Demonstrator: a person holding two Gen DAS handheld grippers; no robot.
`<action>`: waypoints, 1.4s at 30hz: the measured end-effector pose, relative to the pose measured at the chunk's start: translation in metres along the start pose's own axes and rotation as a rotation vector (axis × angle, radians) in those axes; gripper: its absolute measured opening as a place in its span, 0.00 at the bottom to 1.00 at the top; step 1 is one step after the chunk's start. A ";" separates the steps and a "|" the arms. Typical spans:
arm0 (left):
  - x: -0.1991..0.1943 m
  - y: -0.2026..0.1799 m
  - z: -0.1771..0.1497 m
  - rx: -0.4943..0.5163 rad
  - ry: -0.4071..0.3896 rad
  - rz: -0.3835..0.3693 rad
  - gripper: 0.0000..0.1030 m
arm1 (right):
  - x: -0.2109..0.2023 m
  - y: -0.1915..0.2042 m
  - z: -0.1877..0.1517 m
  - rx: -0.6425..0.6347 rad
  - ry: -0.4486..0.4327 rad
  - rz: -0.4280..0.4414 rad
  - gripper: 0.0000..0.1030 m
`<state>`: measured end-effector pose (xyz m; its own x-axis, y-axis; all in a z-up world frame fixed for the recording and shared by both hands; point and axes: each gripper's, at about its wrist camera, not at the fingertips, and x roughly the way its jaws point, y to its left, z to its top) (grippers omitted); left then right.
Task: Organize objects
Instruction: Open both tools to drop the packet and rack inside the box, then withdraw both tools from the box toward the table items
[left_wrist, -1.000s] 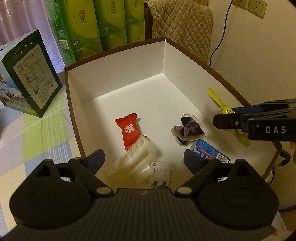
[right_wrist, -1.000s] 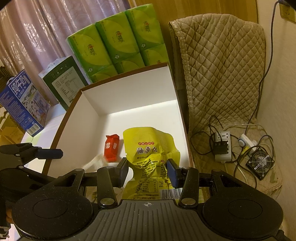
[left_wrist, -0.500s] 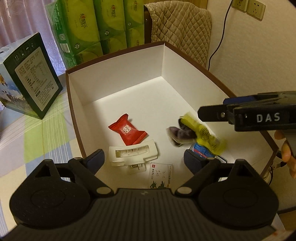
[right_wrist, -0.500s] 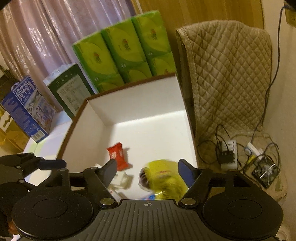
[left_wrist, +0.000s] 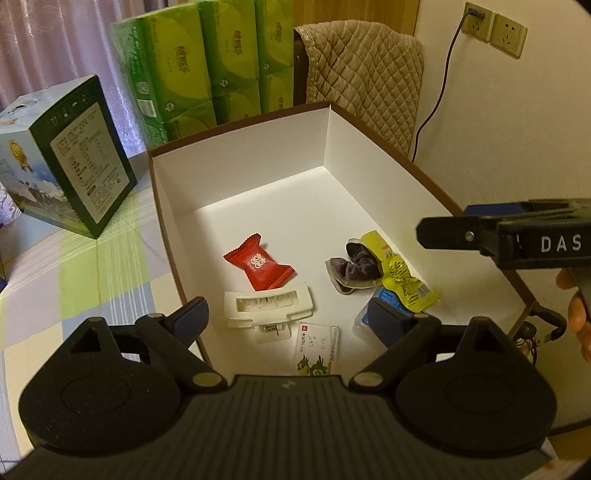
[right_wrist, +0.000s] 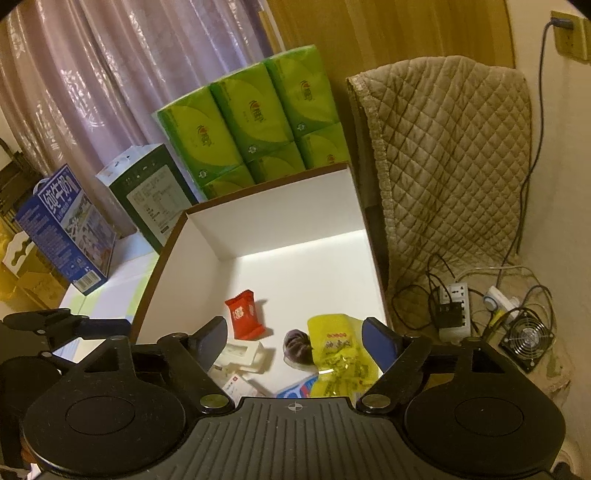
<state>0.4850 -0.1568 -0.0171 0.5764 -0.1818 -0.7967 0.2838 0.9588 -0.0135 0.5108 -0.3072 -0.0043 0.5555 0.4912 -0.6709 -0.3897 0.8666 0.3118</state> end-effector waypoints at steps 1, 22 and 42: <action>-0.004 0.001 -0.001 -0.008 -0.004 -0.001 0.88 | -0.003 0.000 -0.001 0.004 -0.003 -0.004 0.76; -0.096 0.003 -0.052 -0.089 -0.079 0.019 0.91 | -0.069 0.044 -0.046 -0.003 -0.031 0.029 0.78; -0.164 0.055 -0.165 -0.222 -0.021 0.033 0.91 | -0.077 0.124 -0.116 -0.046 0.072 0.097 0.78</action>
<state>0.2796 -0.0382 0.0130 0.5993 -0.1515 -0.7860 0.0902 0.9885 -0.1217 0.3347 -0.2478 0.0079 0.4601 0.5633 -0.6863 -0.4734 0.8096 0.3471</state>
